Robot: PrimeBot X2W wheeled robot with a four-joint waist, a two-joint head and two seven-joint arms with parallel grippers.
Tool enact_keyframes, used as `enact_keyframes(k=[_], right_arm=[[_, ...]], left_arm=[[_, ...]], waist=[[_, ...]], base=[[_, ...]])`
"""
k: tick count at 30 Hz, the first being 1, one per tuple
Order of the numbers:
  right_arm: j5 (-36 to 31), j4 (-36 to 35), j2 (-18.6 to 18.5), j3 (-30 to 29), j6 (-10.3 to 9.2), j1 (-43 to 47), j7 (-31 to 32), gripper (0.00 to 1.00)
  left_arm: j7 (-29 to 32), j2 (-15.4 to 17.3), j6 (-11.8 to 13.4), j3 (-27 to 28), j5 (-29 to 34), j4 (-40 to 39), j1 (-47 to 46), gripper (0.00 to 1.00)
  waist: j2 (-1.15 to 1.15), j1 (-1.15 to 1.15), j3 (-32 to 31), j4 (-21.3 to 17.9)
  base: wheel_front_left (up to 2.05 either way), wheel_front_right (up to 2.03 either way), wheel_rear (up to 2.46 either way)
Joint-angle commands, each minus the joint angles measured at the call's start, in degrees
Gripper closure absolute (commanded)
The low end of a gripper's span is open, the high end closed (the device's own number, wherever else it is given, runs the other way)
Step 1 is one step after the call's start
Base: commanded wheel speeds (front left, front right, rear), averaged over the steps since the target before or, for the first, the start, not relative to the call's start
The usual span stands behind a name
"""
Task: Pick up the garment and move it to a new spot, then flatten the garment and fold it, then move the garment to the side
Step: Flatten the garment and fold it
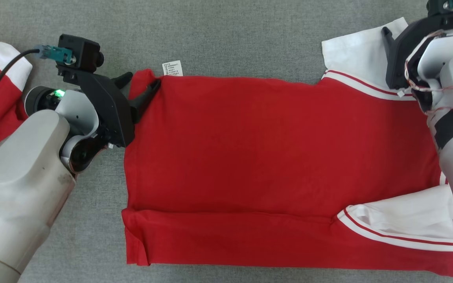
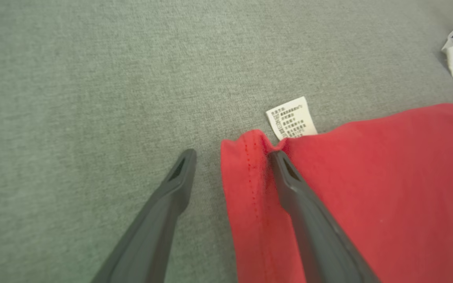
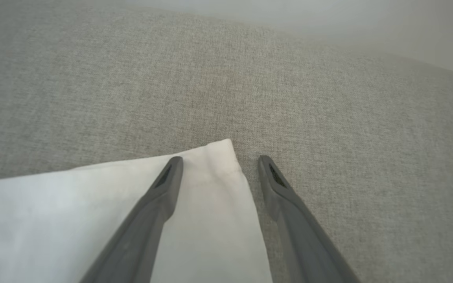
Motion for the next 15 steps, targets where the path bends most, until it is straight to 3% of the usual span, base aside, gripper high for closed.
enact_keyframes(k=[1,2,3,10,15], right_arm=[[-0.2,1.2,0.4,-0.6,-0.13,0.1,1.3,0.67],[-0.2,1.4,0.7,-1.0,-0.13,-0.2,1.5,1.0],[-0.3,1.5,0.9,-1.4,-0.13,-0.6,1.2,1.0],[-0.4,1.0,2.4,-2.0,-0.13,-0.5,-4.3,1.0],[0.7,0.2,2.6,0.9,-0.13,2.4,-10.9,1.0]], left_arm=[[0.6,-0.5,0.1,-1.2,-1.1,0.8,0.5,0.54],[0.6,-0.5,0.1,-1.6,-1.7,0.8,0.3,0.92],[0.4,-0.5,0.1,-1.9,-2.0,0.8,0.2,1.0],[-4.3,0.7,0.1,-2.6,-4.2,2.1,0.2,1.0],[-8.3,1.4,0.1,-3.5,-5.0,3.1,2.8,1.0]], waist=[[0.0,0.0,0.3,0.2],[0.0,0.0,0.4,0.2],[0.0,0.0,0.4,0.1],[0.0,0.0,-1.6,-0.9],[0.0,0.0,-6.0,-2.1]], base=[[0.0,0.0,0.0],[0.0,0.0,0.0],[0.0,0.0,0.0],[0.0,0.0,0.0],[0.0,0.0,0.0]])
